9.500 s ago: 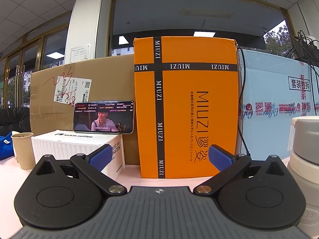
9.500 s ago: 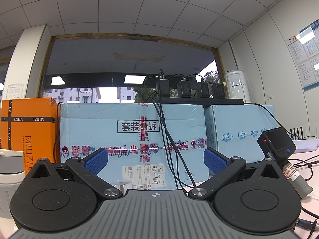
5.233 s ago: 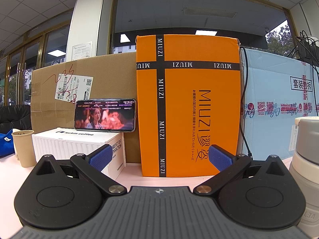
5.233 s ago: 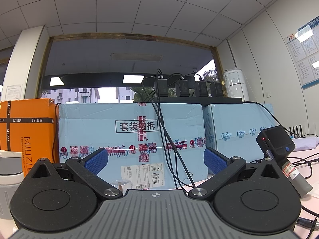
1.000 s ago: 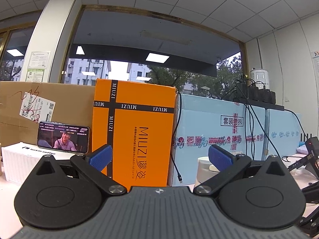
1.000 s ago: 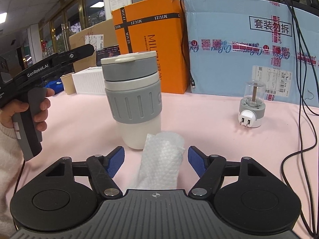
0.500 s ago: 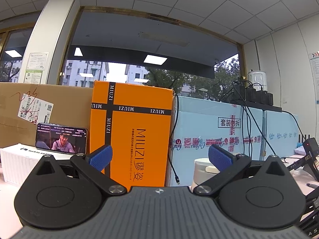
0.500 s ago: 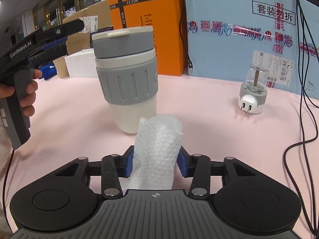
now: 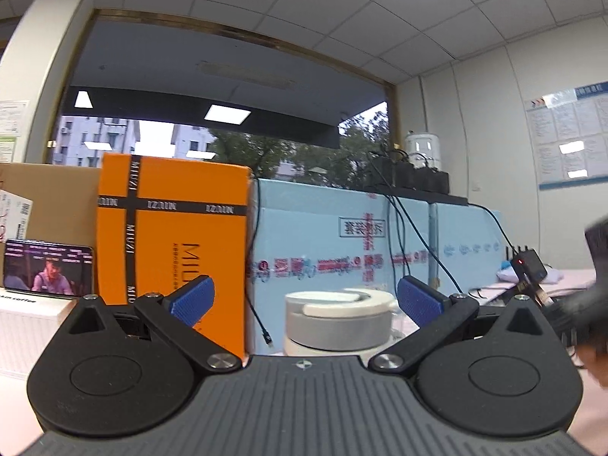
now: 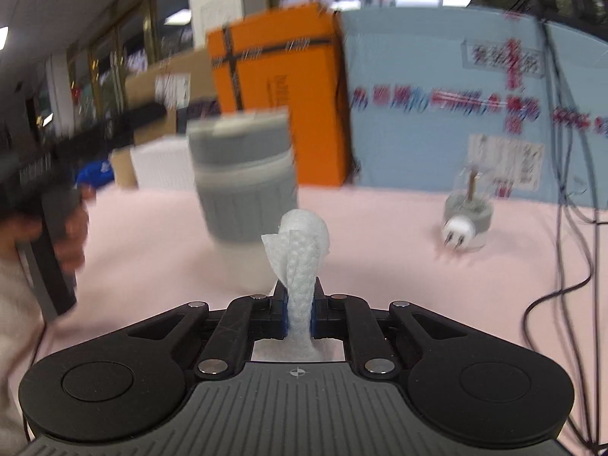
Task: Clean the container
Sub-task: 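Bring the wipe to the tumbler lid while the left gripper grasps the tumbler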
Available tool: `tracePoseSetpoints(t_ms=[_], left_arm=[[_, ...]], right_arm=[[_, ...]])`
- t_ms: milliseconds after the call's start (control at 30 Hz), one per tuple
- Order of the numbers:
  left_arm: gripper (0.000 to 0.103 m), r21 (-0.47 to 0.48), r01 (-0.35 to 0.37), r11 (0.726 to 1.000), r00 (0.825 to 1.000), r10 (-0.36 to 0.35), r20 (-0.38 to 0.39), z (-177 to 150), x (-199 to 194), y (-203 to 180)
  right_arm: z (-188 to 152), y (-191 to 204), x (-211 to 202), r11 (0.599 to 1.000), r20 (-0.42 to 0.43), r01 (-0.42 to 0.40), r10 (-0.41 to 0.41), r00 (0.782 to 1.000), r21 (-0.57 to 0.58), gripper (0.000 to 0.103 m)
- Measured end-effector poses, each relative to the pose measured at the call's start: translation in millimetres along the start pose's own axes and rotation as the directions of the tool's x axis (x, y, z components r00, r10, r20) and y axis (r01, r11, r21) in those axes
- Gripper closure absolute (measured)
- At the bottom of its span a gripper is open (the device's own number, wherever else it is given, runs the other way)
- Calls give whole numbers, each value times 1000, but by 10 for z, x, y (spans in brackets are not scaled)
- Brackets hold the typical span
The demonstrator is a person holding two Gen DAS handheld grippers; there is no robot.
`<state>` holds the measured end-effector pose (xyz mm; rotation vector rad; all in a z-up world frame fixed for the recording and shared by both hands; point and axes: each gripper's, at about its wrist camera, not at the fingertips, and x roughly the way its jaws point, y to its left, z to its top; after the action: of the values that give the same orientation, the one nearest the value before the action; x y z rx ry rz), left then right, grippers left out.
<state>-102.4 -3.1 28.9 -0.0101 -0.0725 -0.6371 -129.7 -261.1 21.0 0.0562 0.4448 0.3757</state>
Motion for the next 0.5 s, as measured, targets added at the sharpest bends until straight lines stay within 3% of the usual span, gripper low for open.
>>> tracePoseSetpoints(t_ms=[267, 500], left_arm=[[0, 100, 75, 992, 994, -66, -89, -132, 121, -229], [0, 185, 91, 979, 984, -60, -165, -286, 279, -400]], right_arm=[[475, -110, -362, 996, 259, -32, 9, 966, 87, 94], [769, 25, -117, 987, 264, -138, 112, 958, 80, 94]])
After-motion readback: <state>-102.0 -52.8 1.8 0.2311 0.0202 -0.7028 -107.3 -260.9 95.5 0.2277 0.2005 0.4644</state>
